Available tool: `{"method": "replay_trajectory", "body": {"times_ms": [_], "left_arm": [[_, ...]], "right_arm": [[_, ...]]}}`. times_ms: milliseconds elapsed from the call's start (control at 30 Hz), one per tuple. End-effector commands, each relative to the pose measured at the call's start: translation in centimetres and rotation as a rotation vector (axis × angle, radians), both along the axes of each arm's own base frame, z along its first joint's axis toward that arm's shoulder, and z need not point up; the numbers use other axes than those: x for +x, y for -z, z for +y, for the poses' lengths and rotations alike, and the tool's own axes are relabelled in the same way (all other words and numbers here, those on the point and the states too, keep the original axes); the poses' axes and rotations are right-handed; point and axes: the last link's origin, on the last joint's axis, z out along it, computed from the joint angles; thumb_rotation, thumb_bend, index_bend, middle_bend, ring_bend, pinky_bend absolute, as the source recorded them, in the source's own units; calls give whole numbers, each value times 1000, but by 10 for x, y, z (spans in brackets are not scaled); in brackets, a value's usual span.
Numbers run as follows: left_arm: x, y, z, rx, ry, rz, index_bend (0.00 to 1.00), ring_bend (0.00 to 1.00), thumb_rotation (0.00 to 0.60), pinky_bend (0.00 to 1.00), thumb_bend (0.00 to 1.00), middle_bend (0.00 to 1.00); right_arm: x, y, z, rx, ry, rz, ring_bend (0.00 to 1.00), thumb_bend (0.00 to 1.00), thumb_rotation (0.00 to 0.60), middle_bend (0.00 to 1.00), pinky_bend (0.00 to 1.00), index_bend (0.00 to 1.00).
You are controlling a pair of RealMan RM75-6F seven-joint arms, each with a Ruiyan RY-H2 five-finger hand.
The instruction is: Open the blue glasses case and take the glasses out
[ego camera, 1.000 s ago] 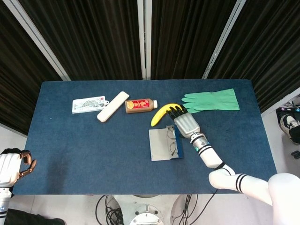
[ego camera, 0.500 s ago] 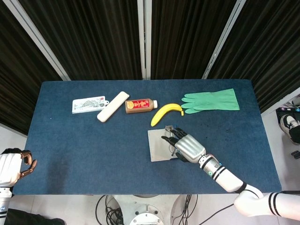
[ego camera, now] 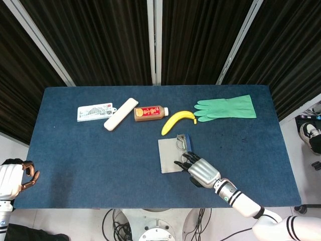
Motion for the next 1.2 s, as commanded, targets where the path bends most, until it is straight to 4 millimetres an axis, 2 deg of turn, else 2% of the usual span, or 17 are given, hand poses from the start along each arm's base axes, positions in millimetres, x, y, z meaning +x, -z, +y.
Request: {"method": "replay_trajectory", "body": {"times_ms": [33,267,367,500,633,900,1067,1200], "left_arm": [[0,0,0,0,0,0,709,489,600,430,328,679],[0,0,0,1,1,4,709,489,600,430,328,679],[1,0,0,2,0,5,709,489,600,430,328,679],[1,1,0,5,-2,7,710,489,600,430,328,679],[0,1,0,7,-3,6,709,489,600,430,328,679],[0,0,0,1,-1,3,709,489,600,430,328,679],[0,0,0,0,1,-2,709,489,600,430,328,679],[0,0,0,0,1,-4,709,489,600,430,328,679]], "right_arm": [[-13,-8,4,-27,21,28,0,468,600,306,0,0],[-46,-29,1,-96,97,104,0,468,600,318,0,0],[-53,-33,-10,-120,123,124,0,468,600,318,0,0],[-54,-32,-35,-154,148,123,0,468,600,315,0,0],[-48,-28,-58,-178,156,112,0,467,600,309,0,0],[-24,-36,-68,-193,136,4,0,437,600,293,0,9],[-10,-30,-82,-212,131,-18,0,434,600,280,0,106],[-8,-14,-97,-205,144,32,0,403,600,248,0,179]]}}
